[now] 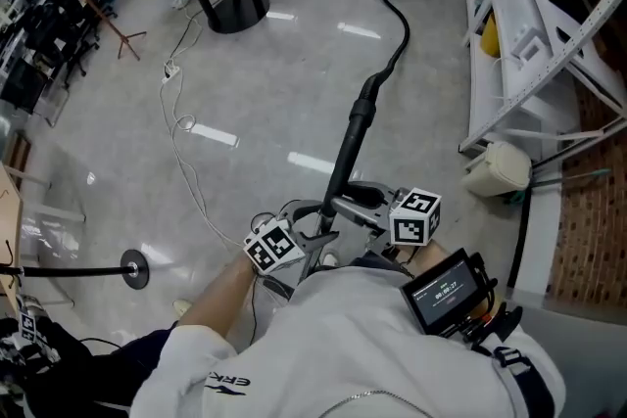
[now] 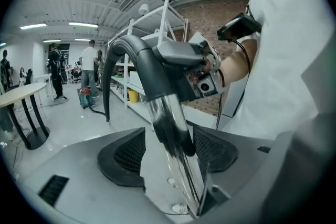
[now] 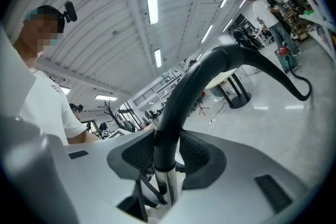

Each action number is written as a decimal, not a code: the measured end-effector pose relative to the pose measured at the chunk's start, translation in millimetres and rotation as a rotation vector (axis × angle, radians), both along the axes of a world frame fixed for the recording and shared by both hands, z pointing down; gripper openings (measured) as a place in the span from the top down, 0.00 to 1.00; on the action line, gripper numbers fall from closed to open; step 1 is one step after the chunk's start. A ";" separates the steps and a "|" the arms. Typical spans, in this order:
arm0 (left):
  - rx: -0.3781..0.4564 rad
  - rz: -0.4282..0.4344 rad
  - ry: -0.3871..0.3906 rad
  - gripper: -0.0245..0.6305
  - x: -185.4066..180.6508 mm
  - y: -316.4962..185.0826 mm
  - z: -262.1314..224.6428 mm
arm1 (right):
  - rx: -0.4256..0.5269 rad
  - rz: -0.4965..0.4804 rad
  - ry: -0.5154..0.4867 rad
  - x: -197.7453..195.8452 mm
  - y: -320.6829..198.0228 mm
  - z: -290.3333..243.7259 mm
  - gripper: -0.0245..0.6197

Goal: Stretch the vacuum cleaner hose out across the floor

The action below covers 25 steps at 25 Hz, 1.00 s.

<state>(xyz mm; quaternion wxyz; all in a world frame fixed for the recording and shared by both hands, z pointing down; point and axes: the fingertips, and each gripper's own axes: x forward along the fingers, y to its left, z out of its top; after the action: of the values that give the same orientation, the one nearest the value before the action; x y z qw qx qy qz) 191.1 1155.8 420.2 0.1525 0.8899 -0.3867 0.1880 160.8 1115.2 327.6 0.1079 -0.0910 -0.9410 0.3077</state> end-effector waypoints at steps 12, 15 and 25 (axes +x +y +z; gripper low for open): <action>0.092 0.063 0.127 0.64 37.6 7.6 -35.7 | 0.057 -0.116 0.054 3.3 64.0 4.7 0.73; 0.074 0.032 0.171 0.76 35.9 18.4 -35.4 | 0.062 -0.123 0.069 3.4 78.9 9.7 0.73; 0.003 -0.035 0.269 0.83 35.9 14.6 -26.7 | 0.145 -0.116 0.123 5.7 78.6 19.6 0.72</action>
<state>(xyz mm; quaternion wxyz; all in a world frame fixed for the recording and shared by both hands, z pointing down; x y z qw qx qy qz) 227.0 1170.4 393.5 0.2050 0.9005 -0.3783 0.0636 166.5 1193.8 347.2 0.1893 -0.1182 -0.9455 0.2370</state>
